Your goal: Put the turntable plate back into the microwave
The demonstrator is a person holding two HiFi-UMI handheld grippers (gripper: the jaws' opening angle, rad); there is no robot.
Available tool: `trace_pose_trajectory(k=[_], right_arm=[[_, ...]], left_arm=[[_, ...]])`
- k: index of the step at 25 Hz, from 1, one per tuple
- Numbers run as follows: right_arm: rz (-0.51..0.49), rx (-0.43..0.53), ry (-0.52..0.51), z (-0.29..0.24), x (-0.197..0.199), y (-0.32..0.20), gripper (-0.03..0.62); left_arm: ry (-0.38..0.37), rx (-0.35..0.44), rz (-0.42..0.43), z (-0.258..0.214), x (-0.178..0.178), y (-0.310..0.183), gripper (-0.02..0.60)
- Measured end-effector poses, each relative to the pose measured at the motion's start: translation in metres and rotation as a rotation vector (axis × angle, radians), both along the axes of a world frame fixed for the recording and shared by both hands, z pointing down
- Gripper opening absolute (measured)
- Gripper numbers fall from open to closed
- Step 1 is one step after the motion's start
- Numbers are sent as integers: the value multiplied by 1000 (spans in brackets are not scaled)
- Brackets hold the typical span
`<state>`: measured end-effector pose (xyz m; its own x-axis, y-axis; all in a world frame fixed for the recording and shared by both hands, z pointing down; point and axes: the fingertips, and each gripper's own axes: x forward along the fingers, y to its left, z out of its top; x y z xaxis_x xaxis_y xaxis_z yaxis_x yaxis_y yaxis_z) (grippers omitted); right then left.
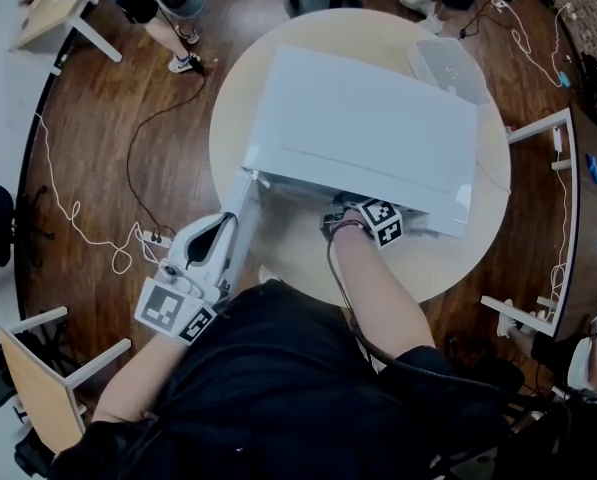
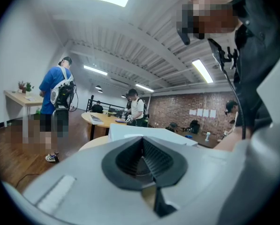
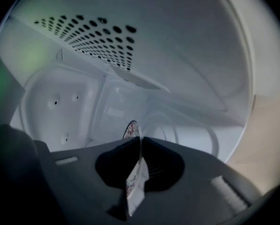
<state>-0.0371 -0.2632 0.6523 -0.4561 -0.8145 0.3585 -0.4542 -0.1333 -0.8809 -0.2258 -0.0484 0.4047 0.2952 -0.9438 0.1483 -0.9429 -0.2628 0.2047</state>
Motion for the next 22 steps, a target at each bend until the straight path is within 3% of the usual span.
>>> trace_pose_trajectory(k=[22], right_arm=[[89,-54,49,14,-3,3,25]], left_arm=[[14,-5,-26,2,-8,6,5]])
